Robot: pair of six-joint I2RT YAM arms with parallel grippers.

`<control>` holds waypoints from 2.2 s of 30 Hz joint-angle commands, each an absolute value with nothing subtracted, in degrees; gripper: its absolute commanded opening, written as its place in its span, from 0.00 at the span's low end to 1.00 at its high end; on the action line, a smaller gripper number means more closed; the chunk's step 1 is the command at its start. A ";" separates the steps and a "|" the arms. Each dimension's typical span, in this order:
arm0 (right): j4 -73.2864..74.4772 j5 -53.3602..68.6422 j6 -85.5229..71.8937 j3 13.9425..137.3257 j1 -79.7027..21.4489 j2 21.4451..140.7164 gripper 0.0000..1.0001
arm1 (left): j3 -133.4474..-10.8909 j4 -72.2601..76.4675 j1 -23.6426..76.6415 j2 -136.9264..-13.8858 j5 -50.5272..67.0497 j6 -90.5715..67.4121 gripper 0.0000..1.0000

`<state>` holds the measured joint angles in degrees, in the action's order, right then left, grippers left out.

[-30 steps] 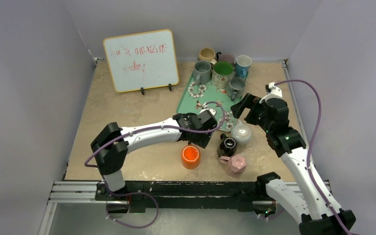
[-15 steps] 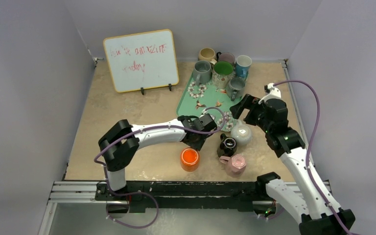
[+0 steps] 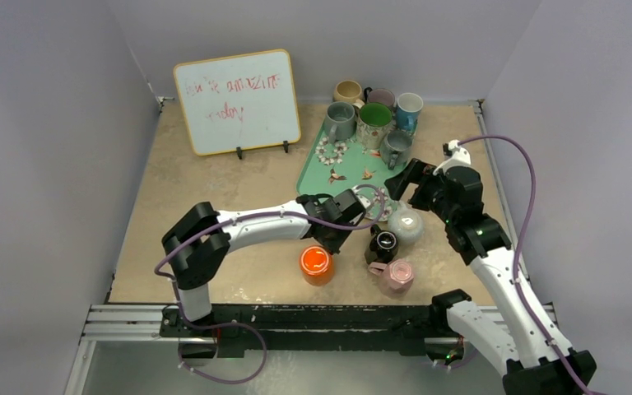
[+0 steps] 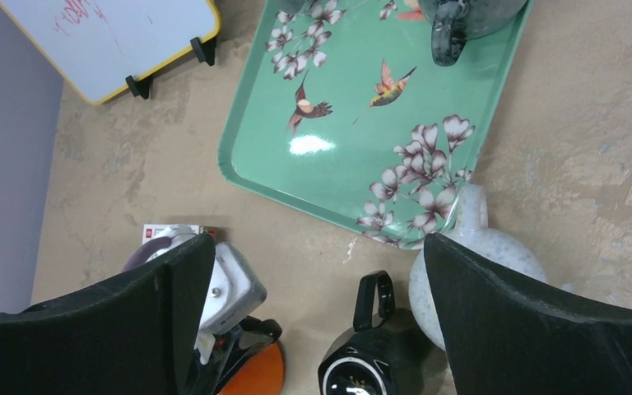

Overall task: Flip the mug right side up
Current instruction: Turn over the cup at the center of the board.

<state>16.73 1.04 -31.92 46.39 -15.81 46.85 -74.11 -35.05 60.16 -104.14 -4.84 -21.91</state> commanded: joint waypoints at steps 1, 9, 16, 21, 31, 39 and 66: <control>14.23 1.60 -31.82 45.73 -15.92 47.50 0.99 | -73.75 -31.96 60.12 -98.92 -4.82 -18.19 0.00; 12.20 12.60 -28.72 46.25 -15.91 51.36 0.99 | -69.41 -27.28 59.16 -91.95 -7.48 -19.15 0.00; 10.44 14.23 -28.29 45.46 -15.92 51.40 0.99 | -65.01 -23.49 59.06 -87.11 -9.17 -16.72 0.00; 8.48 15.74 -27.32 45.00 -15.91 50.74 0.98 | -63.03 -21.35 59.06 -85.96 -9.51 -16.14 0.00; 8.09 16.52 -27.39 44.57 -15.91 50.35 0.98 | -62.74 -25.21 59.06 -87.74 -9.23 -16.57 0.20; 8.16 16.61 -27.53 44.48 -15.91 49.81 0.98 | -65.37 -27.11 59.06 -91.69 -6.96 -16.56 0.20; -11.47 35.13 -30.44 36.66 -15.91 50.14 0.82 | -55.53 -11.56 48.22 -73.12 2.04 -23.61 0.00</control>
